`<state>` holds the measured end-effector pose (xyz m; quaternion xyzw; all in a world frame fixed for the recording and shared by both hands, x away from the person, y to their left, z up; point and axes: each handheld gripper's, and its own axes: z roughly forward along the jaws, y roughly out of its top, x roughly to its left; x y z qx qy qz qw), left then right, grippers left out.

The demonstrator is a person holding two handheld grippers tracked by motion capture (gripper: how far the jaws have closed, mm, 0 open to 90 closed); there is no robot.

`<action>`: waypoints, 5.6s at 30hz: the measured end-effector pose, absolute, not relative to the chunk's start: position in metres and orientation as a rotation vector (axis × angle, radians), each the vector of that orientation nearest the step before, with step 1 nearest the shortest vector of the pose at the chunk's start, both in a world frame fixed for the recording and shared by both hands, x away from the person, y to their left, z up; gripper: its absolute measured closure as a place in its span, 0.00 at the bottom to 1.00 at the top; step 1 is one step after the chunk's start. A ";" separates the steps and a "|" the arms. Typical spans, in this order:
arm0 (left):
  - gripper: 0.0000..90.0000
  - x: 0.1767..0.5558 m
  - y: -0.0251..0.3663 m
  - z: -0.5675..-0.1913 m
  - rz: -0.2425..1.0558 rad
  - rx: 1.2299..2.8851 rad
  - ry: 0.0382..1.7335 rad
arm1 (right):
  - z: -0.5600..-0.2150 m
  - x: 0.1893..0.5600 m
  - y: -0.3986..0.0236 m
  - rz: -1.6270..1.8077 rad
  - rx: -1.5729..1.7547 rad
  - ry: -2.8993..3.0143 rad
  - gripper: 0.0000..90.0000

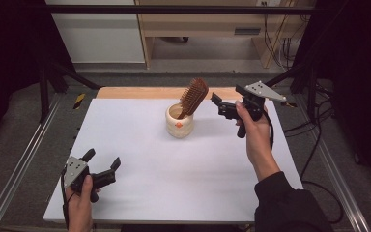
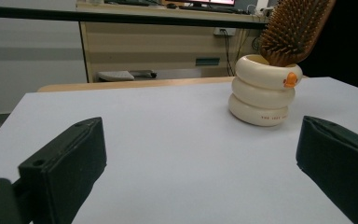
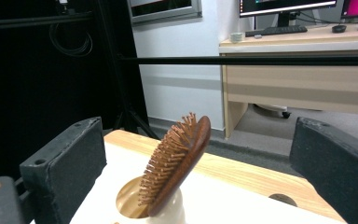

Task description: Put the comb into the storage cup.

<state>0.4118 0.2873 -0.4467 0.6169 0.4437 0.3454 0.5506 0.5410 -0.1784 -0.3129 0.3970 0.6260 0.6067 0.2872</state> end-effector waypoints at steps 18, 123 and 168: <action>0.02 0.411 0.300 -0.444 0.822 1.437 1.055 | -0.314 0.518 -0.210 1.612 1.043 1.619 0.03; 0.01 0.398 0.290 -0.438 0.823 1.473 0.999 | -0.375 0.426 -0.292 1.536 1.167 1.591 0.02; 0.01 0.384 0.310 -0.439 0.794 1.428 1.005 | -0.440 0.409 -0.284 1.466 1.143 1.657 0.04</action>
